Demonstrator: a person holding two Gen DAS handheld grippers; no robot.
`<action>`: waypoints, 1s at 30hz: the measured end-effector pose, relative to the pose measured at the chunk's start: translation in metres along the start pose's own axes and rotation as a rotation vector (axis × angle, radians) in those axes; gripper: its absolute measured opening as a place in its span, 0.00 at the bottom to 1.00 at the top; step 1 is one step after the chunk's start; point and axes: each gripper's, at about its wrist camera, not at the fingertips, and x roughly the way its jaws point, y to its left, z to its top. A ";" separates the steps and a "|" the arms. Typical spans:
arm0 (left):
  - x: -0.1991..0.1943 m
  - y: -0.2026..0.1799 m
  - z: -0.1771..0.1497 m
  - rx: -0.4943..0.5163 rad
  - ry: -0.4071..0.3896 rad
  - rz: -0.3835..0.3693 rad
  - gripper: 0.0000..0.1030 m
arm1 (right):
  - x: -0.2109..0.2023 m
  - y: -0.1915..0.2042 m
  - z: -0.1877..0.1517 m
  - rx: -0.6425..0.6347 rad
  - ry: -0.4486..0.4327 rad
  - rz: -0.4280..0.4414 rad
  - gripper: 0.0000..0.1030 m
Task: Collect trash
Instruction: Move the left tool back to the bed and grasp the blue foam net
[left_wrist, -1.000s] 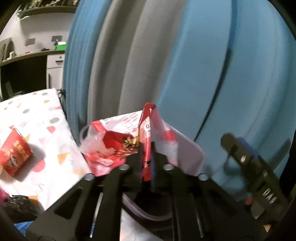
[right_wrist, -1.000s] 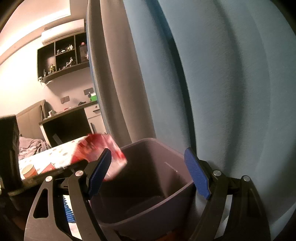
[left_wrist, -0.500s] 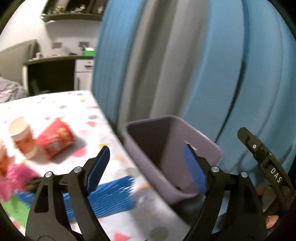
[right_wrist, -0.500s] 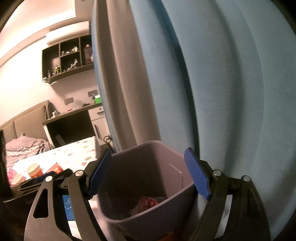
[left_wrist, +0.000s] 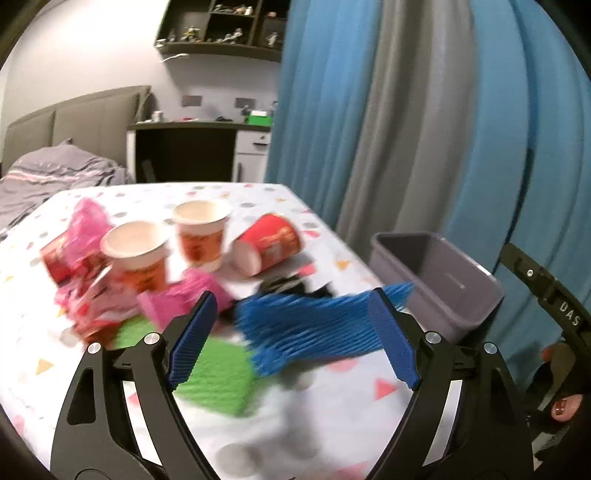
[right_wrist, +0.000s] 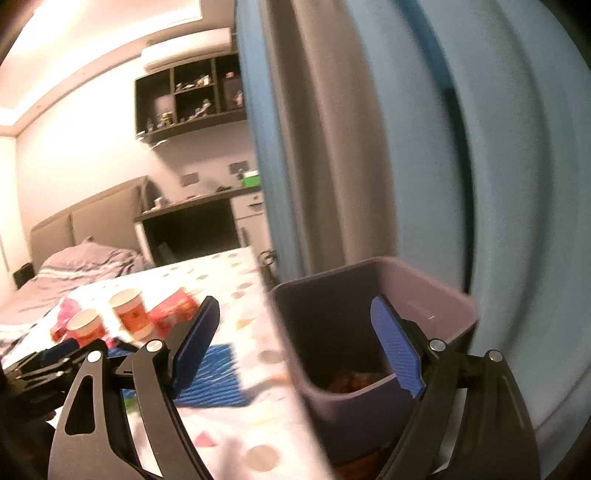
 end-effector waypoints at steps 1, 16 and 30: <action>-0.002 0.004 -0.003 -0.005 0.003 0.003 0.80 | 0.001 0.007 -0.003 -0.007 0.012 0.011 0.79; 0.036 0.034 -0.014 -0.037 0.130 -0.152 0.66 | 0.003 0.031 -0.023 -0.019 0.080 0.027 0.79; 0.034 0.016 -0.020 0.016 0.173 -0.231 0.01 | 0.009 0.029 -0.028 -0.015 0.105 0.012 0.79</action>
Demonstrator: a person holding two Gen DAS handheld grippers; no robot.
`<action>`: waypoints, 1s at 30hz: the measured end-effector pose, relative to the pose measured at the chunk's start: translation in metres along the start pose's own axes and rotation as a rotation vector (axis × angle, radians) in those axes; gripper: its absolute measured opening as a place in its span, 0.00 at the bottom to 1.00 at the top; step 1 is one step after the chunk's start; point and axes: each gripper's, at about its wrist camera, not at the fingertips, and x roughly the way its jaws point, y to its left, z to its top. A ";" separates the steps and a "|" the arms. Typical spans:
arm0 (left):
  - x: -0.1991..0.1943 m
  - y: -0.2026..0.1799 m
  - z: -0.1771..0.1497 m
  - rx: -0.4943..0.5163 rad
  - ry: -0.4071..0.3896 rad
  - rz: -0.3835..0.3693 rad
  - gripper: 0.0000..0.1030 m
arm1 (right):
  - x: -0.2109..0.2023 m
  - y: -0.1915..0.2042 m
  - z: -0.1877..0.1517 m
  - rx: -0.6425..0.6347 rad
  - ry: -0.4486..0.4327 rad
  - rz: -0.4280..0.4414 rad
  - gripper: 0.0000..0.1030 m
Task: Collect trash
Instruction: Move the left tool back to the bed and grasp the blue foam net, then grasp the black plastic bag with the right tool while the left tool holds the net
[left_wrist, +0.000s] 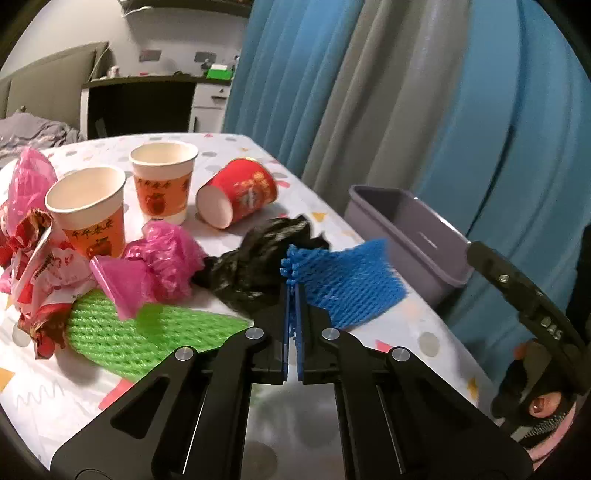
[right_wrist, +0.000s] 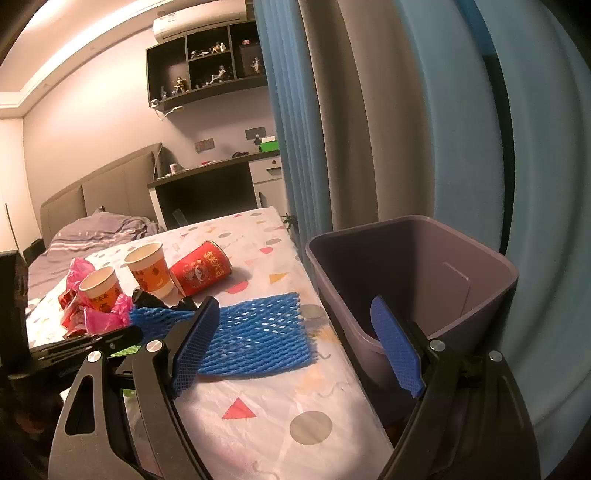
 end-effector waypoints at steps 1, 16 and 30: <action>-0.004 -0.003 0.000 0.002 -0.009 -0.010 0.01 | 0.000 0.000 0.000 -0.002 0.000 -0.001 0.79; -0.112 -0.008 0.017 -0.059 -0.245 -0.015 0.01 | -0.011 0.023 -0.001 -0.036 -0.009 0.030 0.79; -0.161 0.045 0.018 -0.200 -0.359 0.177 0.01 | 0.022 0.101 -0.013 -0.142 0.077 0.183 0.77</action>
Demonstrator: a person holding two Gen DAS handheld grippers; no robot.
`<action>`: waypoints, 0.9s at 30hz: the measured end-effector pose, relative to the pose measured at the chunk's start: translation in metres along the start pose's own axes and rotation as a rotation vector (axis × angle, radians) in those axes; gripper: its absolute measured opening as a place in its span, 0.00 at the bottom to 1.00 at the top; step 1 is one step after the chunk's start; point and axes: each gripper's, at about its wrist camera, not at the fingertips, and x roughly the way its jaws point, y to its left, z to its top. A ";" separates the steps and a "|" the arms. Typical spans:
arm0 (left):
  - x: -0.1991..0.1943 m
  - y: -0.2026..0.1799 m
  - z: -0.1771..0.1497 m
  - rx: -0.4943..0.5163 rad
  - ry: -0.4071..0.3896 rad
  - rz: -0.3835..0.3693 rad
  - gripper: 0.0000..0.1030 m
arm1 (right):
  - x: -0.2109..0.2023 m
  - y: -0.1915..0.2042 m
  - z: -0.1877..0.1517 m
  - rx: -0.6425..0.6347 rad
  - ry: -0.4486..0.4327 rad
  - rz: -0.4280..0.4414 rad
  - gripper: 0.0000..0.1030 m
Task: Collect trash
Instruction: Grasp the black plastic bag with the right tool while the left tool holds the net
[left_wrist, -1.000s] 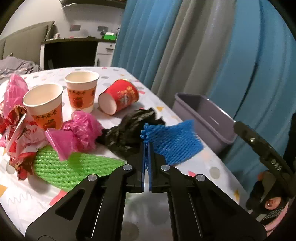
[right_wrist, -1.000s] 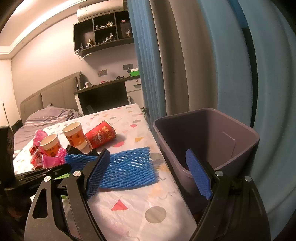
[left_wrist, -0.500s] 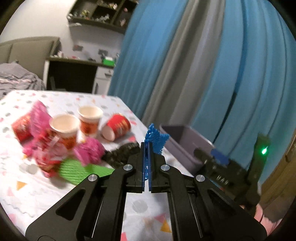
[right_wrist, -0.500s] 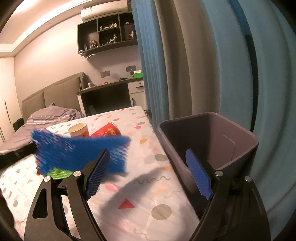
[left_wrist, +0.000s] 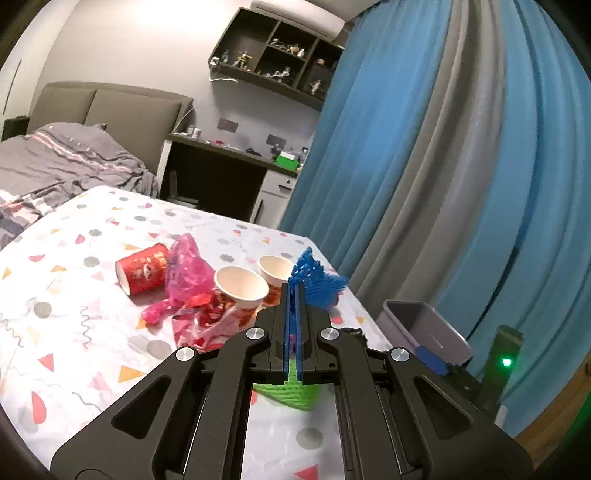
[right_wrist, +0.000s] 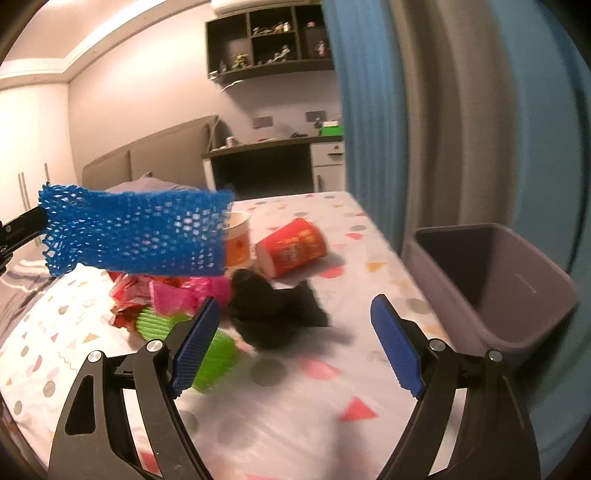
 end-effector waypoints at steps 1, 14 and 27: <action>-0.001 0.004 0.001 0.000 0.000 0.006 0.01 | 0.005 0.004 0.003 -0.005 0.006 0.006 0.76; 0.006 0.026 -0.007 -0.023 0.032 0.024 0.01 | 0.052 0.033 0.007 -0.080 0.121 0.018 0.33; 0.005 0.022 -0.009 -0.023 0.035 0.027 0.01 | 0.025 0.020 0.015 -0.061 0.037 0.013 0.05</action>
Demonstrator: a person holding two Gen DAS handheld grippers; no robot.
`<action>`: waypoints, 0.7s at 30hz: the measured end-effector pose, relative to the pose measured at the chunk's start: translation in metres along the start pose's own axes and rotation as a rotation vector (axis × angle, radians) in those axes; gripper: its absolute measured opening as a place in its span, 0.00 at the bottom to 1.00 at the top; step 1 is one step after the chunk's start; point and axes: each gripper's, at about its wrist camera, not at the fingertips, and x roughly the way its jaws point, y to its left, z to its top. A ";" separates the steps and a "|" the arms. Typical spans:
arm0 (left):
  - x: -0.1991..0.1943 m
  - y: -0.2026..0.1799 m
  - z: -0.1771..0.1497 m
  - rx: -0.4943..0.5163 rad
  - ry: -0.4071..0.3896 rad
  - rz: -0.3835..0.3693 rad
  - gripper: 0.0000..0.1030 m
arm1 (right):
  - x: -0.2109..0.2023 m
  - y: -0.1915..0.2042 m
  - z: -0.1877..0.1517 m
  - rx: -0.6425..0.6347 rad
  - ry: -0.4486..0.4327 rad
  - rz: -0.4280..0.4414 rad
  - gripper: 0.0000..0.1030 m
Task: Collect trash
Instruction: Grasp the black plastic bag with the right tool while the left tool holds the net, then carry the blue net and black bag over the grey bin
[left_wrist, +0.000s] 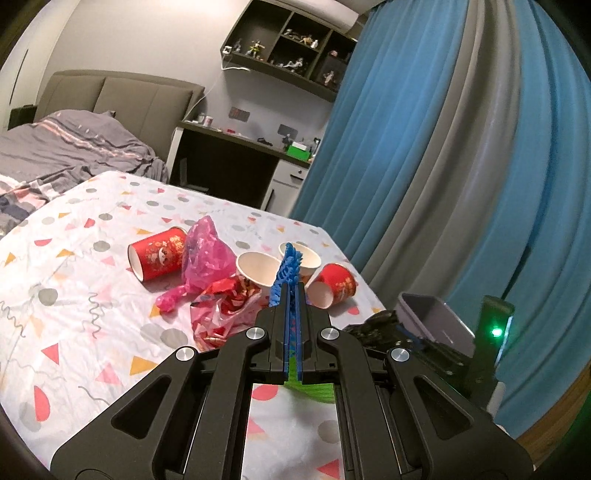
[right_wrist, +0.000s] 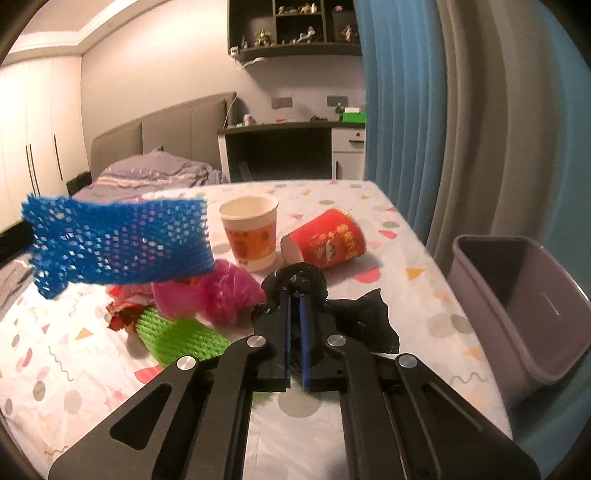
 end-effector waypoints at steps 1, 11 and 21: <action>-0.001 -0.002 0.000 0.002 -0.004 -0.001 0.01 | -0.005 -0.002 0.001 0.005 -0.011 0.000 0.05; -0.010 -0.034 0.003 0.043 -0.022 -0.033 0.01 | -0.052 -0.017 0.005 0.026 -0.099 -0.003 0.04; -0.009 -0.072 0.007 0.101 -0.036 -0.081 0.01 | -0.082 -0.043 0.006 0.062 -0.160 -0.038 0.04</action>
